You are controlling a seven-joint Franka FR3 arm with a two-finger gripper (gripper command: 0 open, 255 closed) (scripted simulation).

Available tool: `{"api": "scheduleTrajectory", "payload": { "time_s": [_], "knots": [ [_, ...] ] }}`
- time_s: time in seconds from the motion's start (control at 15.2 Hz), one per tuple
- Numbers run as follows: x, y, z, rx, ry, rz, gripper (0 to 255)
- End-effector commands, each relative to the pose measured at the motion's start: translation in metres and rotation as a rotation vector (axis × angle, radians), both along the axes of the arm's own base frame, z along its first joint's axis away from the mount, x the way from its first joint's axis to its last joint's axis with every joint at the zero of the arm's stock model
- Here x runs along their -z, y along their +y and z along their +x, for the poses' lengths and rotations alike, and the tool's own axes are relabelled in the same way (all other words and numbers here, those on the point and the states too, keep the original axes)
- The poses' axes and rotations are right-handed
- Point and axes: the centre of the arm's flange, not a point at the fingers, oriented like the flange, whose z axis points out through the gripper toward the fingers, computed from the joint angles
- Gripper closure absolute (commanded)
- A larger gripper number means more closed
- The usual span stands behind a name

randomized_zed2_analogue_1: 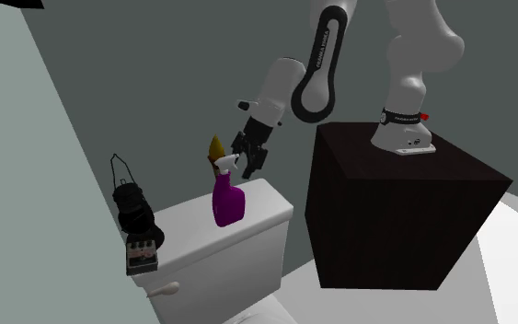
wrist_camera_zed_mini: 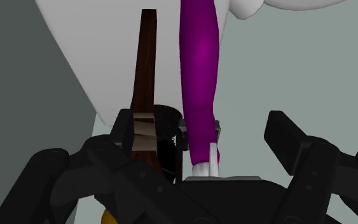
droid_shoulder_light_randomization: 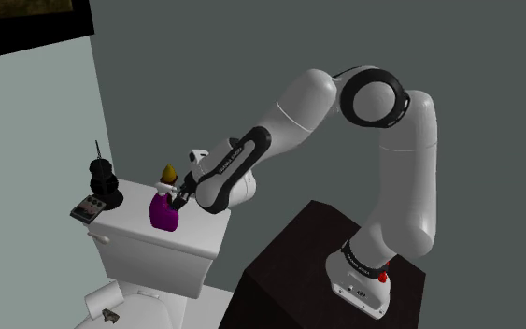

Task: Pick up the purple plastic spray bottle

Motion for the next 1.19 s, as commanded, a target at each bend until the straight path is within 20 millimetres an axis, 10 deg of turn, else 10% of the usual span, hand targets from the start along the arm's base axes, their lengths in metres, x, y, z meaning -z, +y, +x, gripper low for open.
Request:
{"api": "scheduleTrajectory", "payload": {
  "time_s": [0.0,0.66,0.73,1.12],
  "knots": [
    [0.023,0.013,0.013,-0.026,-0.019,0.003,0],
    [0.068,0.017,0.015,-0.033,-0.024,0.004,0],
    [0.066,0.015,0.018,-0.033,-0.024,0.004,255],
    [0.065,0.015,0.017,-0.033,-0.024,0.004,255]
  ]
}}
